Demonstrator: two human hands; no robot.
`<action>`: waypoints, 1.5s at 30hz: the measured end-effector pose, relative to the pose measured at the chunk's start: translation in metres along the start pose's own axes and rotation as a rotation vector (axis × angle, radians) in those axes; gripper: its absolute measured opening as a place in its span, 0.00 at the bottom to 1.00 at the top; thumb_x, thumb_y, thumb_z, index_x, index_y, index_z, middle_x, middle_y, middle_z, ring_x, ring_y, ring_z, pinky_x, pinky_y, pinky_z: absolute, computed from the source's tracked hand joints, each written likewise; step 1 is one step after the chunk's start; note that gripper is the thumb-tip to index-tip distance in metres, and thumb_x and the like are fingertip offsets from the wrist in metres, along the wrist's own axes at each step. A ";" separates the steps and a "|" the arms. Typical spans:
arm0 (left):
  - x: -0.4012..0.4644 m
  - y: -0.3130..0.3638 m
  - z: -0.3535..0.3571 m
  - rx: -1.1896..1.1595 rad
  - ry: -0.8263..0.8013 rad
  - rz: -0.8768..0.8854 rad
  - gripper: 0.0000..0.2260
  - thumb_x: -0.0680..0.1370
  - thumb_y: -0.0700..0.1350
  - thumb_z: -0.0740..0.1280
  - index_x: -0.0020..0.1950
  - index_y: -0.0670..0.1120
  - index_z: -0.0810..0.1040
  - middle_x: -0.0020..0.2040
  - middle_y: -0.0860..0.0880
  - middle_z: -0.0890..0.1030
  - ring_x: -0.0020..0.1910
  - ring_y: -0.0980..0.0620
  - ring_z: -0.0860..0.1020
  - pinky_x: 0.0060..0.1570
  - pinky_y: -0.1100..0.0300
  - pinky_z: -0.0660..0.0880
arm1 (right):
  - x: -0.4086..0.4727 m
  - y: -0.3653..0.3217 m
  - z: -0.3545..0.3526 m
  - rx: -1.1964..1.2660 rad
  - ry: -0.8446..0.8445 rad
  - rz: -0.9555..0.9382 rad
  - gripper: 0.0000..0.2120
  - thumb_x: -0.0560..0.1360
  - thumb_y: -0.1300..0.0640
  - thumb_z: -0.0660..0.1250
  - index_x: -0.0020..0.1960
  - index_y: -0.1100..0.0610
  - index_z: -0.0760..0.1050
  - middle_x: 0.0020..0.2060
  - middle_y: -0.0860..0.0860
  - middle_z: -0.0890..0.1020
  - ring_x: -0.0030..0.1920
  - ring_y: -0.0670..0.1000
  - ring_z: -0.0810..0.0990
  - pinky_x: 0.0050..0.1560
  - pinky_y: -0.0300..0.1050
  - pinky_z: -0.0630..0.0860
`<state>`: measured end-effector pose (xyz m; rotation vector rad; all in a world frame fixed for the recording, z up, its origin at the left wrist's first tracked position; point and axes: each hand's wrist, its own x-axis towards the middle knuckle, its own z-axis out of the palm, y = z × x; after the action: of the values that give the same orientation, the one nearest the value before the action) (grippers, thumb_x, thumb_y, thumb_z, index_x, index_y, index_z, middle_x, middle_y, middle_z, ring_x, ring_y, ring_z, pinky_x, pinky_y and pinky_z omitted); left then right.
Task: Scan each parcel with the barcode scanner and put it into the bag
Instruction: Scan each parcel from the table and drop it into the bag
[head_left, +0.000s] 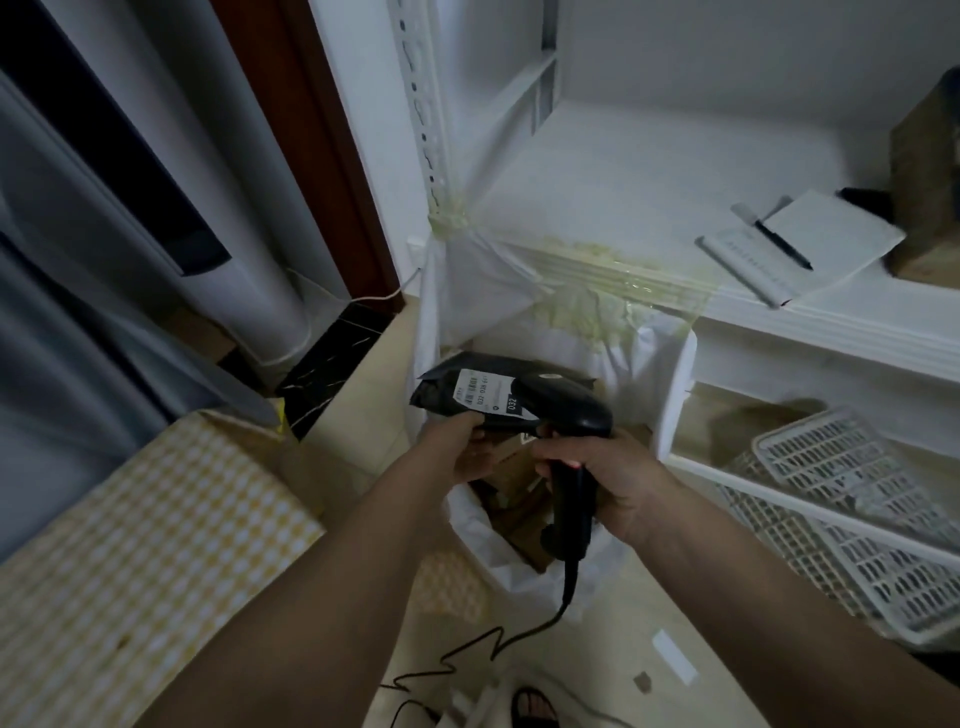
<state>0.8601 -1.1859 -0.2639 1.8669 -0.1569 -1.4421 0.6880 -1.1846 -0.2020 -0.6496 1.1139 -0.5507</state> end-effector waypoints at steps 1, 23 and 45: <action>-0.003 0.002 -0.009 0.038 0.023 0.021 0.08 0.78 0.44 0.67 0.46 0.39 0.77 0.40 0.42 0.81 0.35 0.46 0.79 0.35 0.56 0.80 | 0.001 0.002 0.006 -0.014 -0.019 -0.001 0.06 0.69 0.73 0.69 0.41 0.63 0.79 0.30 0.55 0.79 0.33 0.52 0.79 0.40 0.44 0.78; -0.234 -0.230 -0.403 0.858 0.883 -0.139 0.16 0.80 0.51 0.59 0.65 0.46 0.73 0.63 0.46 0.76 0.60 0.47 0.76 0.51 0.57 0.71 | -0.140 0.211 0.311 -0.649 -0.726 0.145 0.06 0.68 0.69 0.73 0.43 0.62 0.80 0.33 0.54 0.81 0.36 0.52 0.80 0.48 0.47 0.75; -0.496 -0.539 -0.582 0.486 1.159 -0.365 0.09 0.80 0.48 0.60 0.50 0.43 0.74 0.55 0.43 0.78 0.51 0.44 0.78 0.43 0.57 0.71 | -0.381 0.483 0.455 -0.907 -1.048 0.227 0.06 0.69 0.70 0.72 0.44 0.63 0.79 0.37 0.55 0.80 0.39 0.53 0.80 0.52 0.48 0.77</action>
<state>1.0093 -0.2667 -0.1695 2.9442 0.4569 -0.3142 1.0206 -0.4959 -0.1725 -1.3543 0.3510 0.5373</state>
